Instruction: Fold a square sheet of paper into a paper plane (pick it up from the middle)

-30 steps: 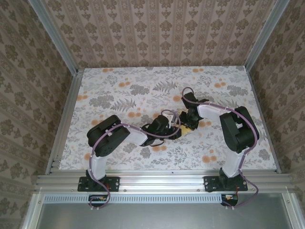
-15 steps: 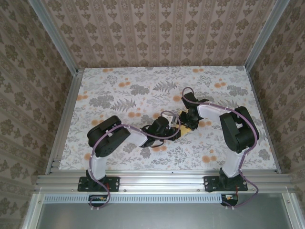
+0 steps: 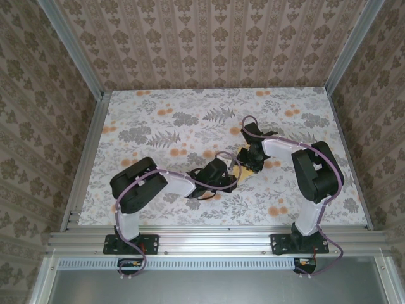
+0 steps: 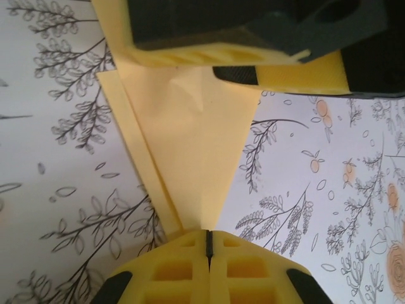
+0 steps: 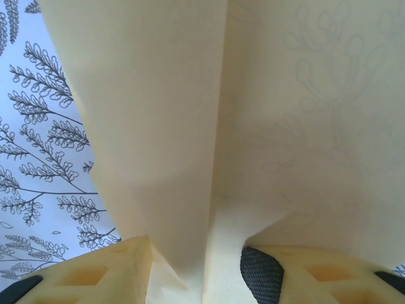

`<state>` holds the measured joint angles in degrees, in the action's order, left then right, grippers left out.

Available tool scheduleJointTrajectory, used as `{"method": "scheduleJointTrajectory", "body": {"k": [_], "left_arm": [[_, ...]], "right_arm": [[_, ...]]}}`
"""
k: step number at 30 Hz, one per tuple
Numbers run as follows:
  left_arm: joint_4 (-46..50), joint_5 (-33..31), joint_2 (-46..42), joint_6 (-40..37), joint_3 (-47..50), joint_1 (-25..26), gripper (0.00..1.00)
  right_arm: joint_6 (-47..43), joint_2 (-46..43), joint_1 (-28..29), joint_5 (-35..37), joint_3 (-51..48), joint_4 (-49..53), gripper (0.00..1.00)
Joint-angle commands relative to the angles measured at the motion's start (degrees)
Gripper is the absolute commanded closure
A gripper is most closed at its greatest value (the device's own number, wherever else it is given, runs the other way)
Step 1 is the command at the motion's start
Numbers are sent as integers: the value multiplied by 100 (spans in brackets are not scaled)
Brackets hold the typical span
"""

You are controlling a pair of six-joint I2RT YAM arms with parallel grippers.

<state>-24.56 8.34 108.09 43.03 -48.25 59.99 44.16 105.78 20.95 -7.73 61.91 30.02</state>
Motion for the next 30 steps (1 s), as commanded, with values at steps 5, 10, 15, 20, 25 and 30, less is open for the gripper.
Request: {"method": "scheduleJointTrajectory", "body": {"k": [5, 10, 15, 20, 25, 30], "left_arm": [[366, -341, -594, -52, 285, 41, 90], [79, -271, -437, 75, 222, 44, 85], [126, -315, -237, 59, -21, 47, 79], [19, -315, -242, 12, -83, 32, 80], [-318, -290, -272, 19, -66, 42, 84], [-465, -86, -86, 13, -215, 64, 86]], "right_arm": [[107, 1231, -24, 570, -702, -235, 49], [259, 1205, -113, 157, -855, -529, 49], [334, 1180, -194, -66, -952, -664, 48], [338, 1189, -198, -2, -961, -640, 48], [331, 1193, -198, 74, -971, -629, 48], [343, 1202, -196, 118, -966, -611, 49]]}}
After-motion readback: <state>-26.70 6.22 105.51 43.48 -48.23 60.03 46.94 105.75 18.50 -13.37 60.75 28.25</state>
